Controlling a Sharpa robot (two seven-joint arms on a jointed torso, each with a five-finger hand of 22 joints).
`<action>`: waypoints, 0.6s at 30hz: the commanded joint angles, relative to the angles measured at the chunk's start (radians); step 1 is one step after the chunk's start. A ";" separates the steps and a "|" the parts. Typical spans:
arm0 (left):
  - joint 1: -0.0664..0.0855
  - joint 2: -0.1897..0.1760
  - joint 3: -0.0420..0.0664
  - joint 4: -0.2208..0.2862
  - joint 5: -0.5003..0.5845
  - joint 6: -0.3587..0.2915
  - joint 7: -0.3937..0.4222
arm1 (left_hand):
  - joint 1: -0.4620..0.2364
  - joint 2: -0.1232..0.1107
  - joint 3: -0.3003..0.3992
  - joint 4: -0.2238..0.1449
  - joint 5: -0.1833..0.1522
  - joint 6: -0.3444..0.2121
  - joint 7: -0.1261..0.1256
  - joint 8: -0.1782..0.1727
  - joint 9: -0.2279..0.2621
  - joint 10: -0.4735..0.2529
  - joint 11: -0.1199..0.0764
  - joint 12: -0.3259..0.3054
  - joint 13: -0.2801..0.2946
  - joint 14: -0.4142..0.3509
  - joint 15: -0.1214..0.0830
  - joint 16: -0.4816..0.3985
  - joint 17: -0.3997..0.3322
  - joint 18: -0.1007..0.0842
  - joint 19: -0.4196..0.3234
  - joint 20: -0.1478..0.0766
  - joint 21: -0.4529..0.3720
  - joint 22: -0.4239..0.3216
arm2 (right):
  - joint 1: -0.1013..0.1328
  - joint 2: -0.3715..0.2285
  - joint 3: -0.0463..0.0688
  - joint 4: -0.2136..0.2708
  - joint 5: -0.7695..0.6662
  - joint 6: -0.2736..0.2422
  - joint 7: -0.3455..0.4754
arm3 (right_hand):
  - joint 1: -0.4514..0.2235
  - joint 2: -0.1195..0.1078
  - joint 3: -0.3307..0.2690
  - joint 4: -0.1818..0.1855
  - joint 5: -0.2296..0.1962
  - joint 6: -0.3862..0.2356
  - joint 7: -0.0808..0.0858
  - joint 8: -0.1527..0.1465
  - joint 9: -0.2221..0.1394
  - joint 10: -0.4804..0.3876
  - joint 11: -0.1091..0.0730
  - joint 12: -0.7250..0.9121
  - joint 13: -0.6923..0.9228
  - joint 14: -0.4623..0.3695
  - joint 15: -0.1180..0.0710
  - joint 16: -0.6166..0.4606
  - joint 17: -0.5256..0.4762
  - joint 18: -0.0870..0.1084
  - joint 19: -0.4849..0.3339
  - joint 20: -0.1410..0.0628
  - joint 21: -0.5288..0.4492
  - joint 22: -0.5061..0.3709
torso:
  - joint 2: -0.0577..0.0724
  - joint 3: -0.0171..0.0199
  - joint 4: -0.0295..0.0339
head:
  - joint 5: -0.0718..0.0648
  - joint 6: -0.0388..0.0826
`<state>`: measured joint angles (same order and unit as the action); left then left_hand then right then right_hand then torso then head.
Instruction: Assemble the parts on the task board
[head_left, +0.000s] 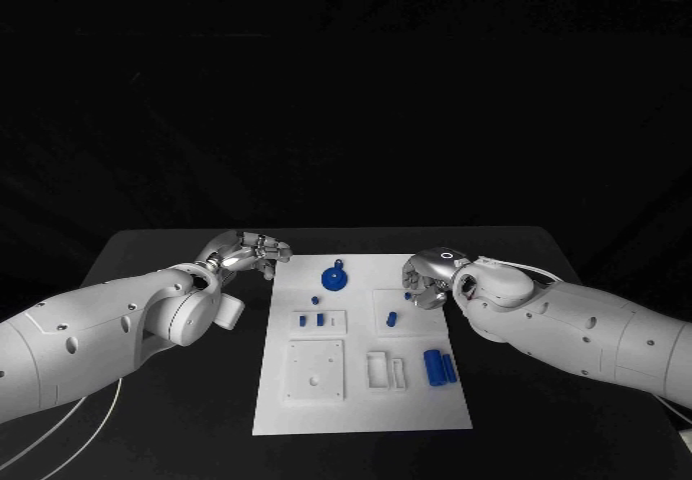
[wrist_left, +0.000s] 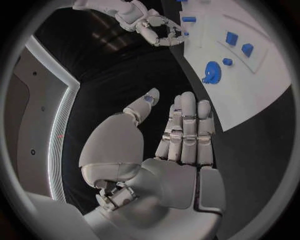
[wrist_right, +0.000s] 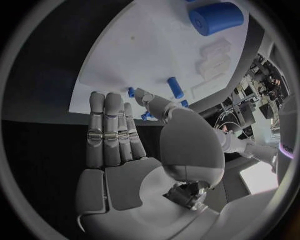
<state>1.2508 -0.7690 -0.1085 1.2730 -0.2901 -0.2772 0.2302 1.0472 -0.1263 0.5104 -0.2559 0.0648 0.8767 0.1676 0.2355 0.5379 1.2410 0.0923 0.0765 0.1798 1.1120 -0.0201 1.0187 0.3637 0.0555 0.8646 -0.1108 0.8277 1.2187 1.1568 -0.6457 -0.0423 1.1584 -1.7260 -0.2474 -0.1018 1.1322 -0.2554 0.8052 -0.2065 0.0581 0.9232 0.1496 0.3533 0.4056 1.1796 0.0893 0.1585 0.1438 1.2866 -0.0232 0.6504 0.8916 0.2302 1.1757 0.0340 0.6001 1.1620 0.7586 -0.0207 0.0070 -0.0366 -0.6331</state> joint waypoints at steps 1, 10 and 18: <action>0.002 0.002 0.001 0.006 0.026 0.021 0.019 | -0.009 0.000 -0.008 -0.001 -0.004 -0.007 0.002 0.007 -0.001 -0.008 -0.002 -0.005 -0.001 0.010 0.000 -0.004 0.000 0.020 0.005 -0.006 -0.006 -0.001 | -0.006 0.009 -0.003 -0.010 -0.025 0.003 -0.008 | 0.005 -0.008 0.010 0.001 -0.004 0.009 0.000 -0.003 -0.001 0.008 0.002 -0.005 0.001 0.003 0.002 0.004 0.002 0.032 -0.001 -0.003 0.007 0.001 | 0.000 0.0007 0.0016 | 0.000 -0.002; 0.002 0.003 0.001 0.010 0.029 0.026 0.017 | -0.010 0.002 -0.010 -0.001 -0.004 -0.009 0.002 0.007 -0.002 -0.009 -0.002 -0.005 -0.001 0.011 0.000 -0.006 0.000 0.020 0.005 -0.007 -0.007 -0.001 | -0.017 0.023 -0.010 -0.020 -0.032 0.019 -0.005 | 0.012 0.006 0.026 0.004 -0.006 0.018 -0.003 0.002 0.002 0.024 -0.002 -0.006 0.008 0.006 -0.002 0.007 0.012 0.032 0.002 -0.006 0.013 0.010 | 0.000 0.0006 0.0015 | 0.002 -0.005; 0.002 0.002 0.001 0.011 0.029 0.026 0.015 | -0.010 0.003 -0.010 -0.002 -0.004 -0.009 0.002 0.008 -0.002 -0.009 -0.002 -0.005 -0.001 0.011 0.000 -0.007 0.001 0.020 0.005 -0.007 -0.008 -0.002 | -0.020 0.023 -0.012 -0.017 -0.040 0.010 -0.010 | 0.006 0.036 0.028 -0.005 -0.007 0.056 -0.020 0.020 0.013 0.074 -0.021 0.004 0.039 0.020 -0.020 0.056 0.056 0.032 0.022 -0.024 0.059 0.053 | -0.001 0.0012 -0.0007 | 0.004 -0.005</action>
<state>1.2508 -0.7684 -0.1084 1.2797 -0.2708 -0.2657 0.2326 1.0473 -0.1263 0.5047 -0.2559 0.0648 0.8733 0.1710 0.2393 0.5370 1.2398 0.0908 0.0765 0.1799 1.1184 -0.0211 1.0172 0.3638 0.0561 0.8648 -0.1105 0.8241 1.2188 1.1440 -0.6236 -0.0492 1.1399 -1.7482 -0.2562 -0.1088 1.1369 -0.2258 0.8323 -0.2070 0.0542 0.9733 0.1287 0.3708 0.4172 1.2501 0.0690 0.1577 0.1809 1.3098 -0.0358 0.7046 0.9453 0.2235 1.1977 0.0164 0.6571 1.2137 0.7580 -0.0199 0.0074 -0.0334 -0.6386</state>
